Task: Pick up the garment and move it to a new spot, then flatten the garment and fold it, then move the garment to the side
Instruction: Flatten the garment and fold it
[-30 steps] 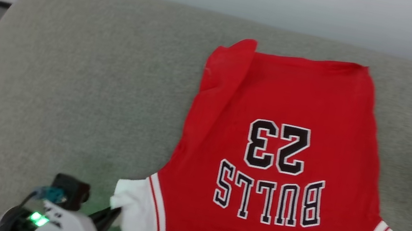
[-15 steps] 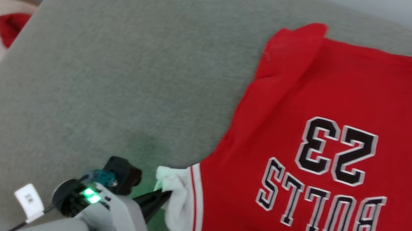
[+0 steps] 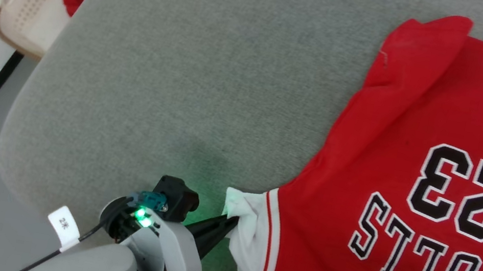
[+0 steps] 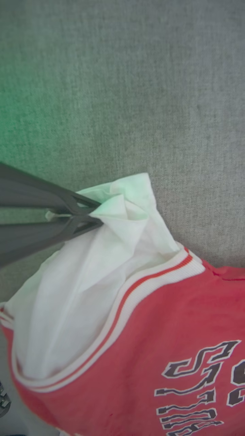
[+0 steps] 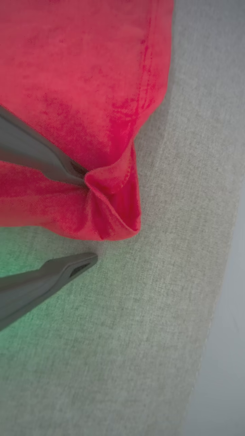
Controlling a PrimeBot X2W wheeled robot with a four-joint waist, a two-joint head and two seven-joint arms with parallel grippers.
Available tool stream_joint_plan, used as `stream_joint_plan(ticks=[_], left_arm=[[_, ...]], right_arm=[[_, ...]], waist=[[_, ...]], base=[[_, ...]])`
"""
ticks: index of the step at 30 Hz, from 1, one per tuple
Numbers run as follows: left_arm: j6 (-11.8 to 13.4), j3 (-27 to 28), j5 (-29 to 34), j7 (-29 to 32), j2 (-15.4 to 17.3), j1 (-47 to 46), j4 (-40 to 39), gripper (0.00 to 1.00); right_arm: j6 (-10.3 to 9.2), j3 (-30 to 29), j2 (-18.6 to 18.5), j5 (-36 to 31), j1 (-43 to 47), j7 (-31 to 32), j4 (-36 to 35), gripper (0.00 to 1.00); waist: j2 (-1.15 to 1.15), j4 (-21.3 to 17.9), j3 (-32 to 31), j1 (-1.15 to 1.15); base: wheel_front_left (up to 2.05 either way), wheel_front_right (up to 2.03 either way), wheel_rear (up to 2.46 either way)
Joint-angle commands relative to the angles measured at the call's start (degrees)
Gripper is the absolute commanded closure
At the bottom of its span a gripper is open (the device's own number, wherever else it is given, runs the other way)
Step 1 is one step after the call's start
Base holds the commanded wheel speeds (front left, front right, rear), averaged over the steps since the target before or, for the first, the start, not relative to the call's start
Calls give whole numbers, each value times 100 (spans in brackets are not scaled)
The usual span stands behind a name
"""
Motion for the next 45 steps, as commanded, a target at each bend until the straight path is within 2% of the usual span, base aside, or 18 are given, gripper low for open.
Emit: stream_joint_plan(ticks=[1,7,12,17,22,29,34,35,41,45], left_arm=[[-15,-48,-8,14,9,11,156,100],[-136,-40,-51,-23,-76,-7,410,100],[-192,-5,-78,-84,-58,-11,577,100],[-205,26,-104,-117,93,47,640,100],[-190,19,-139,-87,219,136,591,100],[-72,17,-210,-42,490,321,397,100],[23,-4,-246,11,706,461,250,100],[59,-19,-257,27,799,526,188,100],[131,-43,-301,79,1010,661,8,100],[187,-55,-334,116,1142,759,-134,100]], right_arm=[[-3,104,119,-82,138,120,240,100],[-4,200,100,-118,59,28,555,100],[-5,294,139,-3,50,-116,579,100],[-4,573,127,302,212,42,267,100],[-4,849,-44,733,592,278,-234,100],[-5,1152,-535,1627,1579,666,-1383,100],[-5,1138,-863,2096,2453,716,-2121,100],[-5,1093,-967,2228,2858,711,-2369,100],[-5,854,-1131,2452,3943,600,-2874,100],[-5,547,-1090,2521,4812,447,-3093,100]], waist=[[0,150,126,0],[0,164,116,0],[0,26,-5,0],[0,-225,-277,0],[0,-476,-550,0],[0,-870,-979,0],[0,-1090,-1235,0],[0,-1170,-1335,0],[0,-1338,-1538,0],[0,-1423,-1627,0]], base=[[0,0,0],[0,0,0],[0,0,0],[0,0,0],[0,0,0],[0,0,0],[0,0,0],[0,0,0],[0,0,0],[0,0,0]])
